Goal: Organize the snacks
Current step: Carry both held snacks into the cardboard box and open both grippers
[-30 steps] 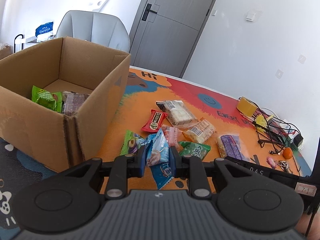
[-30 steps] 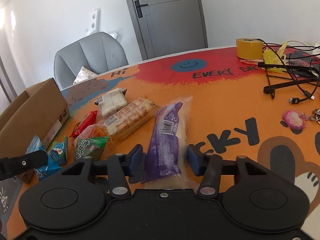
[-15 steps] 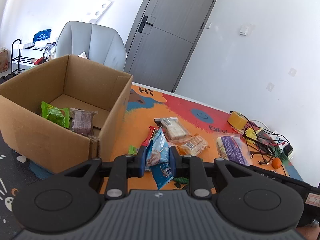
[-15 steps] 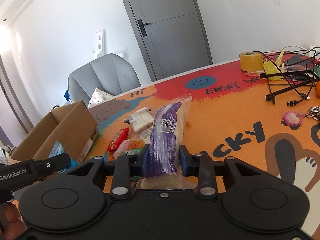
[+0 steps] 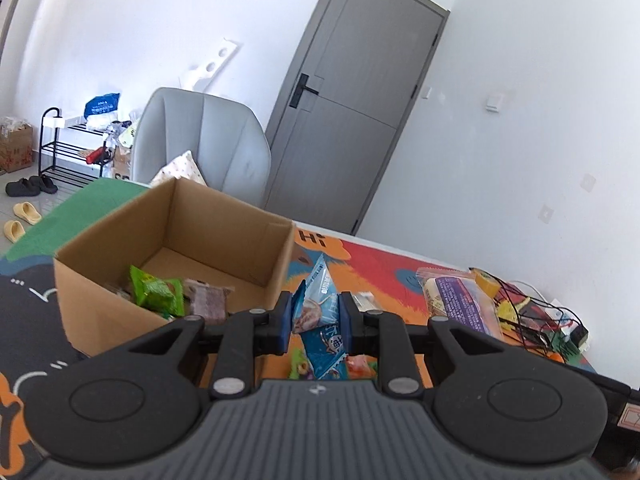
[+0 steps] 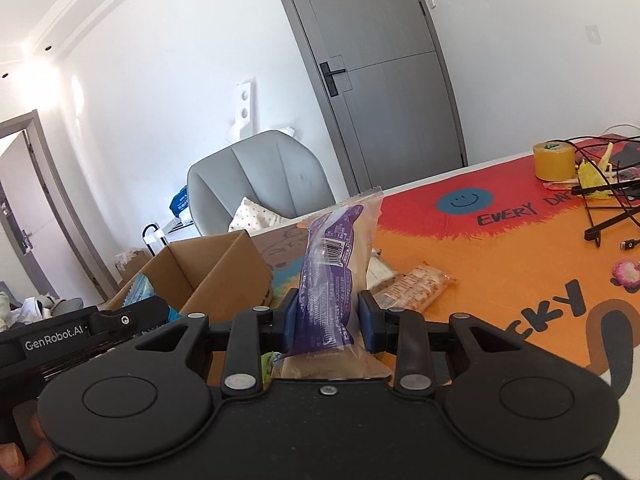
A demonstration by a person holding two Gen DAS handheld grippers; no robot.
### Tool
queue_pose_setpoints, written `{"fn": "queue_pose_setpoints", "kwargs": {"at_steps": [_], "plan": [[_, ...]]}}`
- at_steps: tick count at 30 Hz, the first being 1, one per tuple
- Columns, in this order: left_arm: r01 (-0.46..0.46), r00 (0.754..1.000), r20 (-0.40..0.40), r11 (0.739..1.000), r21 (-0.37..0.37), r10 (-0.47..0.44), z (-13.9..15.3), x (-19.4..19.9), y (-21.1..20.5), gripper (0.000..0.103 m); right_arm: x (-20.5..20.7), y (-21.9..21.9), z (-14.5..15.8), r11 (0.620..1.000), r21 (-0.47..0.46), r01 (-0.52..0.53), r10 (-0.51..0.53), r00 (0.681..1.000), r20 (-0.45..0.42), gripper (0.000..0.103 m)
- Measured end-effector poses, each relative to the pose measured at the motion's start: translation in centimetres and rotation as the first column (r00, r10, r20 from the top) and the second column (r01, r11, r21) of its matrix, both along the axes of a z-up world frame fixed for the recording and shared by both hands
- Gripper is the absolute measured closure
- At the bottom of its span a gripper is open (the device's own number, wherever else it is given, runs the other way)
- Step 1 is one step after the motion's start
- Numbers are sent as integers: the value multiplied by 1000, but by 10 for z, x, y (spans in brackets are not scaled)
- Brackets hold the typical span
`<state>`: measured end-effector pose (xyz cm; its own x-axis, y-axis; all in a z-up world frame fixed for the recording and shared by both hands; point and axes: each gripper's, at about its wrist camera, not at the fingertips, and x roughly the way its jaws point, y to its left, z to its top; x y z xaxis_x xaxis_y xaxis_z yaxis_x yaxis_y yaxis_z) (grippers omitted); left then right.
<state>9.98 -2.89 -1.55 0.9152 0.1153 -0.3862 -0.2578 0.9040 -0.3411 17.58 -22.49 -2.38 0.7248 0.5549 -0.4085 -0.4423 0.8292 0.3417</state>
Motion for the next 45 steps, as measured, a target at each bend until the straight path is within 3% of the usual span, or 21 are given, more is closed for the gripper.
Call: {"fn": "queue_pose_setpoints", "kwargs": {"at_steps": [18, 28, 40, 44, 45], "plan": [[-141, 989, 40, 990, -8, 141, 25, -1, 73, 80, 12, 60, 30, 995, 17, -102, 101, 994, 51, 71], [-156, 987, 30, 988, -4, 156, 29, 6, 99, 80, 20, 102, 35, 988, 25, -155, 154, 987, 43, 71], [-151, 988, 4, 988, -33, 151, 20, 7, 118, 80, 24, 143, 25, 989, 21, -148, 148, 989, -12, 71], [-150, 989, -5, 988, -38, 150, 17, 7, 122, 80, 25, 149, 18, 989, 32, -143, 144, 989, -34, 59], [-150, 989, -7, 988, -40, 150, 16, 7, 122, 80, 24, 149, 18, 991, 27, -128, 129, 991, -32, 50]]}}
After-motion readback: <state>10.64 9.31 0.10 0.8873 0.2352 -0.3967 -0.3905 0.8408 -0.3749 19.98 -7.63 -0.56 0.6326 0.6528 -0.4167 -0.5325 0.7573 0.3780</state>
